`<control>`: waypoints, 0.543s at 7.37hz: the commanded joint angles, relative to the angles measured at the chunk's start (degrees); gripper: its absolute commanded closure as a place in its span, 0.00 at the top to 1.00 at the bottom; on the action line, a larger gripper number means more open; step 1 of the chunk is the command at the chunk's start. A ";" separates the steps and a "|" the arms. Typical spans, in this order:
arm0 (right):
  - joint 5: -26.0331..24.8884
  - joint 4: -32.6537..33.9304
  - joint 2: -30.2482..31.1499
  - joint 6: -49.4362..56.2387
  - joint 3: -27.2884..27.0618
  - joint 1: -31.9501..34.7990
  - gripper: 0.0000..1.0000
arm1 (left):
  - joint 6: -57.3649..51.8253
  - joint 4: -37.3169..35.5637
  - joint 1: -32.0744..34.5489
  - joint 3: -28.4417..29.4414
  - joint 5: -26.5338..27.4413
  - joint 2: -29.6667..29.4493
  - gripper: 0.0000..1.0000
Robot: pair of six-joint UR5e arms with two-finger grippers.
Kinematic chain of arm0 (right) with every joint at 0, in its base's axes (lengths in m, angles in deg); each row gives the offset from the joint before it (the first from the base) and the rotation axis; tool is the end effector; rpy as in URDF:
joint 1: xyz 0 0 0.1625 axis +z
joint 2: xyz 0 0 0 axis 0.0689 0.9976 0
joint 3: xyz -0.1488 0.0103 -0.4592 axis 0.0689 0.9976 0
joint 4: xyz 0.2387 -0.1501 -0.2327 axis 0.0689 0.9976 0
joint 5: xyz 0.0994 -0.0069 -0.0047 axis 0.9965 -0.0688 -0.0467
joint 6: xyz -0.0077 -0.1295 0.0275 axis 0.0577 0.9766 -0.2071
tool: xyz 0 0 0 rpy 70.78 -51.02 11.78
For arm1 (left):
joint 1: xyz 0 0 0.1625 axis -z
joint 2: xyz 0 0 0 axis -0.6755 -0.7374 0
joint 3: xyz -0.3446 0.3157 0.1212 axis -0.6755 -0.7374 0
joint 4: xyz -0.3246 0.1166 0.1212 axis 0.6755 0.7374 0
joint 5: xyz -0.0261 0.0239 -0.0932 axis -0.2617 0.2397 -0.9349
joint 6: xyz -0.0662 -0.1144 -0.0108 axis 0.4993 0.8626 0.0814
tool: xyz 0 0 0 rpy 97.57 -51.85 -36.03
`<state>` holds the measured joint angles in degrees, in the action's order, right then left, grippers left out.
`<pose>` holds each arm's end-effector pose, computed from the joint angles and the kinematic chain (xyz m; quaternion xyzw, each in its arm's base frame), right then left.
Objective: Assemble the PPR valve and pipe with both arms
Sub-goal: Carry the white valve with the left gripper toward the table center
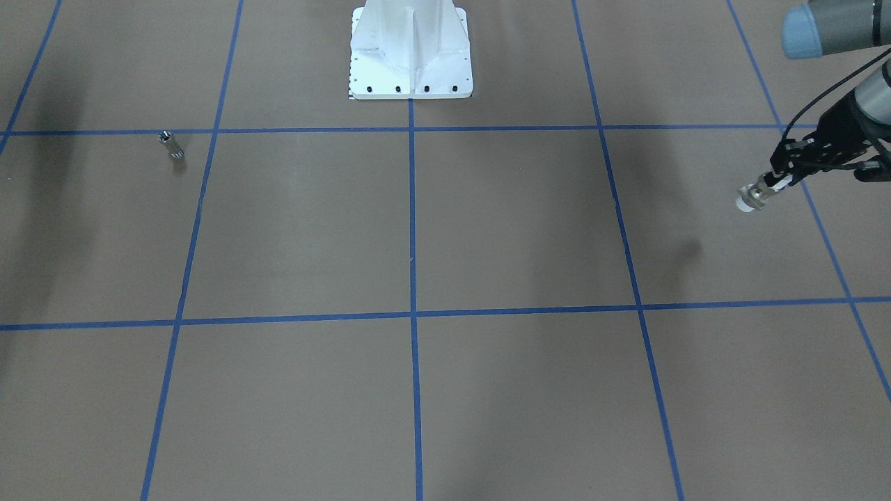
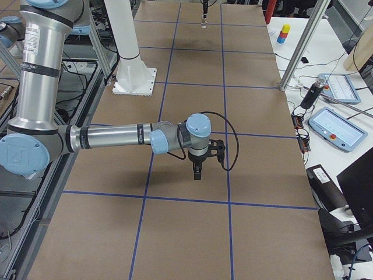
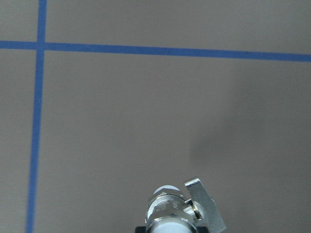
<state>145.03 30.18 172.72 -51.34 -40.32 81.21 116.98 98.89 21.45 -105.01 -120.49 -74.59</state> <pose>-0.0400 -0.3710 0.6787 0.0230 -0.3824 -0.0153 0.9236 0.1583 -0.4184 0.5611 -0.0172 0.4297 -0.0518 0.9013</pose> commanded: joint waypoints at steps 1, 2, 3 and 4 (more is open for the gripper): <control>0.00 -0.20 0.00 0.00 0.00 -0.09 1.00 | 14.85 -6.52 -9.22 -2.49 2.77 -13.21 0.00; 0.00 -0.29 0.00 0.00 0.00 -0.09 1.00 | 22.64 -13.94 -17.71 -1.53 7.50 -23.19 0.00; 0.00 -0.29 0.00 0.00 0.00 -0.18 1.00 | 24.98 -23.32 -21.71 1.96 12.33 -33.90 0.00; -0.09 -0.20 0.00 0.09 0.00 -0.27 1.00 | 33.62 -23.76 -23.92 7.21 13.59 -40.62 0.00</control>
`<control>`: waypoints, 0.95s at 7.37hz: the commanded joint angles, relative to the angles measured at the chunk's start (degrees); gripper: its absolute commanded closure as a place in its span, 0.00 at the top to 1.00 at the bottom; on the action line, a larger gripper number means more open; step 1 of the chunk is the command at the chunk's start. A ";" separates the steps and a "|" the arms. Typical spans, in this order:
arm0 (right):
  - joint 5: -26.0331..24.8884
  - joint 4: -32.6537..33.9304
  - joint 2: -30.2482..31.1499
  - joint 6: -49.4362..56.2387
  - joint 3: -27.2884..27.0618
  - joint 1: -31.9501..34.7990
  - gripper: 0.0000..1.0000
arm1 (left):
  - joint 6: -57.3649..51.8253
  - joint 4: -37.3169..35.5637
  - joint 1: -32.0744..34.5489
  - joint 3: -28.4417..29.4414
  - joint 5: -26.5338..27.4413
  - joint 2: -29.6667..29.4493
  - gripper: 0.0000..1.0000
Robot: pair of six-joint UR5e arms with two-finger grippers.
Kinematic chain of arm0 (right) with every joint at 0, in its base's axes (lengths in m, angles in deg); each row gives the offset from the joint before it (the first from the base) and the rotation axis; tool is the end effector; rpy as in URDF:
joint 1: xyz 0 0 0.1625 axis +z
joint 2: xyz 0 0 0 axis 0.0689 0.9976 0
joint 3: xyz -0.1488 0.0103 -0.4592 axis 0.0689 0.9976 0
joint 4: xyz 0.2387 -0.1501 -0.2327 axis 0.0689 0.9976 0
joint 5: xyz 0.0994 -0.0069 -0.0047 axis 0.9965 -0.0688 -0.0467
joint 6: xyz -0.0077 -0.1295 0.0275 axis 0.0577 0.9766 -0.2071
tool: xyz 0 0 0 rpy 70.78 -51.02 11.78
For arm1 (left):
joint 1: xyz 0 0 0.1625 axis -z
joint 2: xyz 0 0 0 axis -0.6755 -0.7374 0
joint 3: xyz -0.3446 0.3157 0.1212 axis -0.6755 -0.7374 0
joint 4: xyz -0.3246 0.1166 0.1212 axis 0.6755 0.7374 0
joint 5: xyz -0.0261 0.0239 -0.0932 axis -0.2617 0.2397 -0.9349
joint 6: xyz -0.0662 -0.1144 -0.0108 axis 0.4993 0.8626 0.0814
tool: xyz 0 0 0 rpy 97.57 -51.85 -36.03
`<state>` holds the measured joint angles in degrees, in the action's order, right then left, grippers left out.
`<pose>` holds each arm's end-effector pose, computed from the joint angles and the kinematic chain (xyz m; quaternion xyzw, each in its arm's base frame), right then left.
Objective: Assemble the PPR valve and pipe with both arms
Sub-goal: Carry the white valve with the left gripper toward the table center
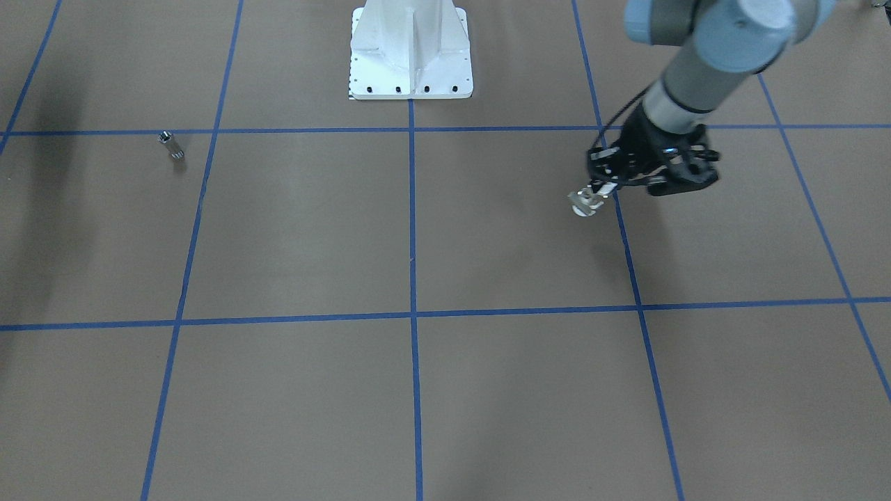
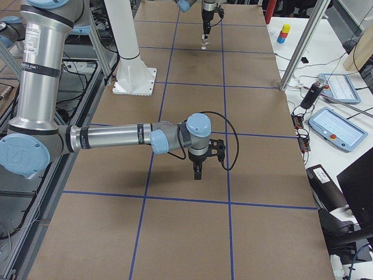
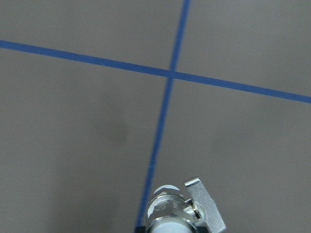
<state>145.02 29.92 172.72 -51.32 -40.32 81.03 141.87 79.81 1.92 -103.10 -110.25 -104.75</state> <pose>-0.0412 -0.3712 0.6782 0.0245 -0.3828 -0.0177 0.9233 0.3921 -0.4681 0.3524 -0.0605 0.4121 -0.0944 0.9042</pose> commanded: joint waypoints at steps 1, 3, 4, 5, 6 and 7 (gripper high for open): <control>-0.07 0.06 0.00 -0.02 0.09 -0.26 1.00 | 17.86 -0.16 -6.94 10.58 3.80 -14.10 0.00; 0.02 0.06 0.00 -0.02 0.00 -0.35 1.00 | 21.64 2.78 -9.07 20.16 6.53 -21.74 0.00; 0.02 -0.03 0.00 -0.10 0.00 -0.35 1.00 | 23.56 4.62 -9.16 24.21 6.62 -24.83 0.00; 0.02 -0.03 0.00 -0.02 0.00 -0.35 1.00 | 26.54 6.55 -10.12 26.78 6.62 -25.90 0.00; 0.02 -0.03 0.00 -0.10 0.00 -0.35 1.00 | 27.70 6.91 -10.22 28.80 6.79 -27.04 0.00; 0.10 -0.03 0.00 -0.10 0.00 -0.35 1.00 | 31.36 6.92 -10.22 32.04 6.88 -28.88 0.00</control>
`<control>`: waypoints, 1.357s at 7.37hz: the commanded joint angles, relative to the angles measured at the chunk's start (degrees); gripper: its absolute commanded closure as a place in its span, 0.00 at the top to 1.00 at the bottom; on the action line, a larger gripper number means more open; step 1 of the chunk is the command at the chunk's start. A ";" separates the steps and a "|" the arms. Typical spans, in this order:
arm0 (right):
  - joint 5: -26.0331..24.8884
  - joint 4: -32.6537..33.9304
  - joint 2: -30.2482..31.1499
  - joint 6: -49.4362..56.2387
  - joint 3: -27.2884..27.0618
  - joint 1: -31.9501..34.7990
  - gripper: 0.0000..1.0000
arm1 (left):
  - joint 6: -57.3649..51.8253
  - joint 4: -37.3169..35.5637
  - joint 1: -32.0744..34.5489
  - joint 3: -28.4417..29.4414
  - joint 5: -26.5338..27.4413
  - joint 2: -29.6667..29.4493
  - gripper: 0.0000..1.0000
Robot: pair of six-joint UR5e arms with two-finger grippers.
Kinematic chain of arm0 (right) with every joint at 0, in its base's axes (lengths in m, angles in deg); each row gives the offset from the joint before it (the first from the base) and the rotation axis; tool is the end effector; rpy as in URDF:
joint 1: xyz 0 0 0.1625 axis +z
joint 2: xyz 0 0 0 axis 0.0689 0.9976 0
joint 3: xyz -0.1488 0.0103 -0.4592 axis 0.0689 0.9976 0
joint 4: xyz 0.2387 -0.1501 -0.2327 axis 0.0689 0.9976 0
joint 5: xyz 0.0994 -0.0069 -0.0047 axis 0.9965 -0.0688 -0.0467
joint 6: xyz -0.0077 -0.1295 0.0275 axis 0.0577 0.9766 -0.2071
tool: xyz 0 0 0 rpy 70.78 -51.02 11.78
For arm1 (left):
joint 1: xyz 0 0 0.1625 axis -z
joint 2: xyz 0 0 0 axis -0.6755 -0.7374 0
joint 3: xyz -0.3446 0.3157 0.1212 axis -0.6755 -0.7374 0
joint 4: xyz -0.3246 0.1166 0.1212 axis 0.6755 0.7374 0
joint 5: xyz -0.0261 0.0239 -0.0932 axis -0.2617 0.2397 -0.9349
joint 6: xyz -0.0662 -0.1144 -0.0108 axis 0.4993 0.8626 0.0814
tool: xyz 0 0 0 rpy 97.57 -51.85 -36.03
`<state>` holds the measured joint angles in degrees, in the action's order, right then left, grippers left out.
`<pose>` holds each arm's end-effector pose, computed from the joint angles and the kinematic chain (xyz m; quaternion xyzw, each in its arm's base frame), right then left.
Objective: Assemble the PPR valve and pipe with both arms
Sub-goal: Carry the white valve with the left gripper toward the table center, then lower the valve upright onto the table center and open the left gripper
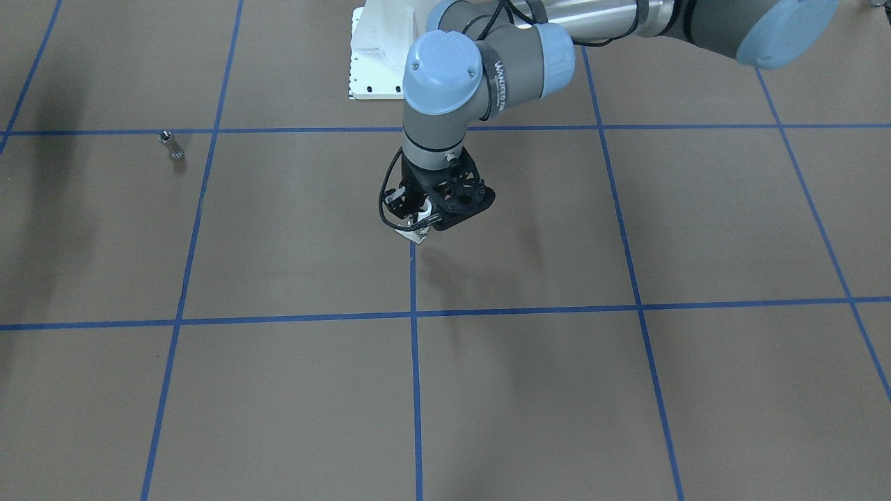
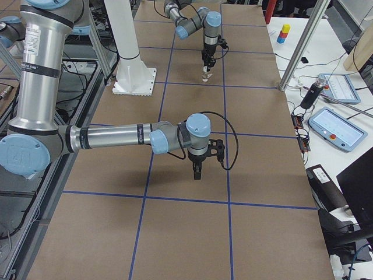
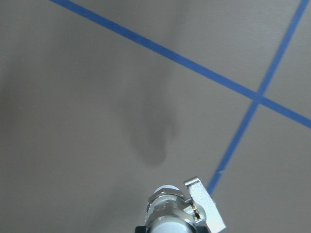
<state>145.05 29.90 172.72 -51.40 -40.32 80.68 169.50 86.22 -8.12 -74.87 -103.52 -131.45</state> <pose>-0.0436 -0.3709 0.6781 0.0232 -0.3831 -0.0200 0.9232 0.6067 -0.5040 0.2006 -0.1246 0.3997 -0.2404 0.8757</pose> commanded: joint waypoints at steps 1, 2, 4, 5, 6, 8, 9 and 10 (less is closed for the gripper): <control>0.07 -0.01 0.00 -0.02 0.00 -0.01 1.00 | 4.81 0.50 -0.44 6.72 1.46 -3.77 0.00; 0.07 -0.01 0.00 -0.02 0.00 -0.01 1.00 | 6.21 0.42 -0.53 7.36 1.82 -4.39 0.00; 0.07 -0.01 0.00 -0.02 0.00 -0.01 1.00 | 5.61 0.41 -0.53 7.36 2.70 -4.14 0.00; 0.07 0.08 0.00 -0.02 0.00 -0.01 1.00 | 5.44 0.41 -0.45 7.36 3.14 -3.96 0.00; 0.07 0.08 0.00 -0.02 0.00 -0.01 1.00 | 5.35 0.41 -0.45 7.45 3.32 -3.96 0.00; 0.07 0.08 0.00 -0.02 0.00 -0.01 1.00 | 5.43 0.59 -0.45 7.45 3.32 -3.70 0.00; 0.07 0.08 0.00 -0.02 0.00 -0.09 1.00 | 5.43 0.59 -0.45 7.45 3.32 -3.70 0.00; -0.02 0.00 0.00 -0.02 0.00 -0.09 1.00 | 5.52 0.59 -0.45 7.28 3.32 -3.52 0.00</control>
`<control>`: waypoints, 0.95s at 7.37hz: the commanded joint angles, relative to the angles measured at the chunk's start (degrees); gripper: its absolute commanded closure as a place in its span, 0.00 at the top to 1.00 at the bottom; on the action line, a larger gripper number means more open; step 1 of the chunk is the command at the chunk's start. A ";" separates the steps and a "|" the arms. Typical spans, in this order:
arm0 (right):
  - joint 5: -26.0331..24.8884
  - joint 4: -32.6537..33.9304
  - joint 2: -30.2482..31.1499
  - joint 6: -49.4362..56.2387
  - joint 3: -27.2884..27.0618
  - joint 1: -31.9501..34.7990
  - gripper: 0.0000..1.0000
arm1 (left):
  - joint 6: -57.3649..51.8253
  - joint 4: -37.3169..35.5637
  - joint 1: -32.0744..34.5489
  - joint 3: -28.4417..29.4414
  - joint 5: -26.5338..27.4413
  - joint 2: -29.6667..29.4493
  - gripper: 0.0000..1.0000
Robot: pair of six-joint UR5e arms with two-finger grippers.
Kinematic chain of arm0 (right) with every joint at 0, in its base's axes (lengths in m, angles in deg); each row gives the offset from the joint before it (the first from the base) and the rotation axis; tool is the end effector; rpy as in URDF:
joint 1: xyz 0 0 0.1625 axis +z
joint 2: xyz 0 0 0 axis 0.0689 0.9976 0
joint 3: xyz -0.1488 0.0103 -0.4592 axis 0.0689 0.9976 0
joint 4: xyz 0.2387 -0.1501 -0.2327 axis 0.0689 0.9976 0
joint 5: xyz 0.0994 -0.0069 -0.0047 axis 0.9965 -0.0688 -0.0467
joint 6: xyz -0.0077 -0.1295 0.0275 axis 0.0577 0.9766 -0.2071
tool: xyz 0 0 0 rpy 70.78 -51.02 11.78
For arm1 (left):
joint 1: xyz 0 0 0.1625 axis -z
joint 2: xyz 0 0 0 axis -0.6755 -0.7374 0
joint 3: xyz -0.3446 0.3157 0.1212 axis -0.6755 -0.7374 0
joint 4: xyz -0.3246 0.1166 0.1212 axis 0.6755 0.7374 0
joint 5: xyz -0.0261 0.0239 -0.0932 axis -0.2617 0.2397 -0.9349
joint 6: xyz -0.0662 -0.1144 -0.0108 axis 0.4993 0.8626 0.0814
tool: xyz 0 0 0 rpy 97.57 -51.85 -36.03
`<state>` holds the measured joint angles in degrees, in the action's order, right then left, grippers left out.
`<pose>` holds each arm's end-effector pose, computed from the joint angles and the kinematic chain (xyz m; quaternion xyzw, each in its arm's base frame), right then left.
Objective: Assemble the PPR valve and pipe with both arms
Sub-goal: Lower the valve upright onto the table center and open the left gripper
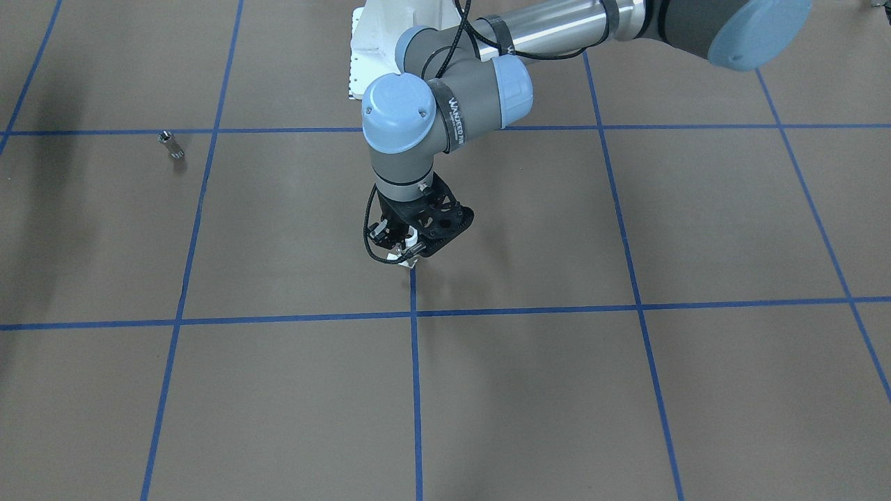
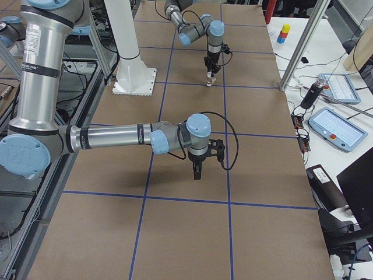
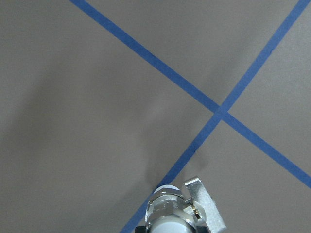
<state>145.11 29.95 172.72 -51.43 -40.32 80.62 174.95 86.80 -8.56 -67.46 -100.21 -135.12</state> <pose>-0.0440 -0.3708 0.6781 0.0223 -0.3835 -0.0201 0.9230 0.6342 -0.5236 0.2010 -0.1255 0.3658 -0.2989 0.8724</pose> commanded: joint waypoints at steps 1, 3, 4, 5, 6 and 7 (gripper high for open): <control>-0.25 0.03 0.00 0.09 0.08 -0.29 1.00 | 0.16 0.02 0.00 -0.23 0.01 0.16 0.00; -0.25 -0.06 0.00 0.09 0.00 -0.38 1.00 | 0.07 0.19 0.00 -0.05 0.01 0.24 0.00; -0.16 -0.06 0.00 0.00 0.00 -0.30 1.00 | 0.07 0.63 0.00 0.04 0.01 0.50 0.00; -0.16 -0.06 -0.09 0.00 0.00 -0.38 1.00 | 0.07 0.63 0.00 0.04 0.01 0.59 0.00; -0.16 -0.06 0.00 0.00 0.00 -0.38 1.00 | 0.07 0.63 0.00 0.04 0.01 0.60 0.00; -0.07 -0.06 0.00 0.00 -0.09 -0.38 1.00 | 0.07 0.63 0.00 0.04 0.01 0.68 0.00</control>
<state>144.96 29.89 172.70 -51.43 -40.34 80.26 175.03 87.40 -8.56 -67.43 -100.20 -134.54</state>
